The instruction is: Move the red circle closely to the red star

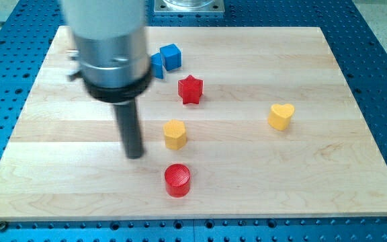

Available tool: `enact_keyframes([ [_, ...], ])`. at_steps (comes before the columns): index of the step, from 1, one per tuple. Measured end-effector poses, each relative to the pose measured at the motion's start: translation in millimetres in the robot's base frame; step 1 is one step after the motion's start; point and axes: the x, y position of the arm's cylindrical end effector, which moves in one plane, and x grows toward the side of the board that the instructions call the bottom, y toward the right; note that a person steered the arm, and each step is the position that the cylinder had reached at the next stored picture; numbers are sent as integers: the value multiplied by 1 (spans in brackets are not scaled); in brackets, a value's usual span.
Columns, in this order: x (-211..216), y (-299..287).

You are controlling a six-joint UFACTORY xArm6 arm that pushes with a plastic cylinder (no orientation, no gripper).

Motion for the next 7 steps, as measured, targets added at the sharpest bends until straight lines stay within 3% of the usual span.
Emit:
enact_keyframes([
  [1, -31, 64],
  [2, -37, 163],
  [3, 7, 135],
  [4, 20, 182],
  [5, -3, 213],
  [7, 57, 184],
])
